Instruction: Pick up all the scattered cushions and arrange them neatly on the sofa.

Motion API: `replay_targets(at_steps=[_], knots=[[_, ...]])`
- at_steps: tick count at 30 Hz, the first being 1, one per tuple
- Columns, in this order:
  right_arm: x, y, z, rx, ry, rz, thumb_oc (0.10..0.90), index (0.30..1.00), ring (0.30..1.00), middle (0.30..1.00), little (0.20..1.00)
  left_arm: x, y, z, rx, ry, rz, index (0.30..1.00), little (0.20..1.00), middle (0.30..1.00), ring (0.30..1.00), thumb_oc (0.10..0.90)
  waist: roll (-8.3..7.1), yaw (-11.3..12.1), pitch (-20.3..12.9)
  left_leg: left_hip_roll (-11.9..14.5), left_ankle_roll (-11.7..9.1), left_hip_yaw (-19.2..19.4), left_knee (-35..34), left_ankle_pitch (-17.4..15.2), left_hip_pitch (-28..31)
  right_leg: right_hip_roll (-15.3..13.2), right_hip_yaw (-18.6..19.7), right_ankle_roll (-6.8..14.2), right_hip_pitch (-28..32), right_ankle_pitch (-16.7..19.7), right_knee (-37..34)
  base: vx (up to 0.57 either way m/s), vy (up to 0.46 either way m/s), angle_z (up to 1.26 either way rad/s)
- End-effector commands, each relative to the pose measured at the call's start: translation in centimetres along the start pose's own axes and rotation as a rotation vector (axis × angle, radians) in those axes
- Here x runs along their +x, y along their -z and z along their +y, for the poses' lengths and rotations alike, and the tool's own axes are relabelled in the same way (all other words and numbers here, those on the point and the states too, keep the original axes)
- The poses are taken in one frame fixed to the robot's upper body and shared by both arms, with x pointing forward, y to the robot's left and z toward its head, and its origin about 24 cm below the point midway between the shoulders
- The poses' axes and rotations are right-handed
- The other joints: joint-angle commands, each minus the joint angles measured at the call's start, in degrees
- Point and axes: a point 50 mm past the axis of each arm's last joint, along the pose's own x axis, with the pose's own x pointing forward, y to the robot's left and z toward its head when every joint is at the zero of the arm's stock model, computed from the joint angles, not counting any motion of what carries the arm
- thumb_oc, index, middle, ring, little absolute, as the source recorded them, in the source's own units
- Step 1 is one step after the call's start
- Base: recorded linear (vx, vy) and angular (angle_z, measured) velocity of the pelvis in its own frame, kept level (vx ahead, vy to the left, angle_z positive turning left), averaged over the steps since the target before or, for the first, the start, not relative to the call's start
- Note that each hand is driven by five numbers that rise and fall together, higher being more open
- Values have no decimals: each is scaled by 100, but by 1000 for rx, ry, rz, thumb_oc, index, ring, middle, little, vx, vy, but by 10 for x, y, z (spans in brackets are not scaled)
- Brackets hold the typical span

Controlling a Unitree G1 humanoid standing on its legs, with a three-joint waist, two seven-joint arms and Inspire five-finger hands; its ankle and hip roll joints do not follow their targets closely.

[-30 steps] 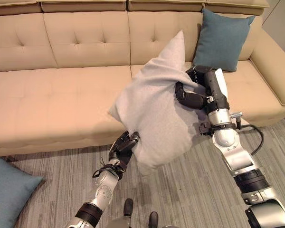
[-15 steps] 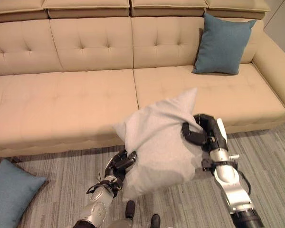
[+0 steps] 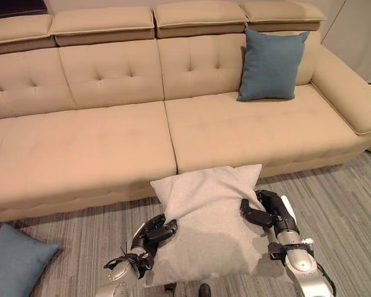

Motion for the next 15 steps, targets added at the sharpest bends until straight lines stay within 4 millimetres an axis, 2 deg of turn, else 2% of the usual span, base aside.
replay_targets(at_steps=[1,2,3,4,6,12,14,15], knots=[[13,-54,-9,26,-7,-289,400,300,300,300,300,22,-40,-55,-16,261,-214,300,300,300,300,400,-83,27,-599,360,-312,295,637,-771,-355,-329,-200,341,-186,-597,489,76,35,4],[13,-54,-9,26,-7,-289,400,300,300,300,300,22,-40,-55,-16,261,-214,300,300,300,300,400,-87,30,-606,356,-310,301,638,-771,-361,-333,-195,343,-193,-597,488,102,63,25],[16,-56,-8,20,-5,-296,400,300,300,300,300,22,-39,-56,-12,257,-212,300,300,300,300,400,-84,81,-600,298,-277,522,605,-620,-658,-315,-160,340,-110,-646,456,95,75,36],[16,-58,-7,16,-8,-301,400,300,300,300,300,23,-39,-57,-17,257,-215,300,300,300,300,400,-55,122,-593,289,-269,565,533,-577,-666,-281,-107,332,-98,-673,481,156,122,31],[18,-60,-5,2,-16,-309,400,300,300,300,300,21,-39,-55,-11,251,-218,300,300,300,300,400,-23,152,-673,294,-215,542,268,-591,-423,-249,-54,387,-61,-733,492,173,123,-7],[20,-62,4,-3,-45,-309,400,300,300,300,300,16,-39,-49,1,229,-226,300,300,300,300,400,-79,265,-743,179,-4,524,192,-794,-55,-482,104,557,-26,-842,977,167,141,-23],[21,-63,8,-8,-60,-312,400,300,300,300,300,15,-41,-47,-2,214,-237,300,300,300,300,400,-71,289,-725,141,126,527,174,-915,121,-597,173,682,-199,-738,1528,130,165,-25],[22,-66,11,-8,-75,-322,400,300,300,300,300,14,-45,-45,4,207,-252,300,300,300,300,400,-46,253,-619,118,267,540,209,-978,218,-692,304,810,-552,-338,2276,98,162,-17]])
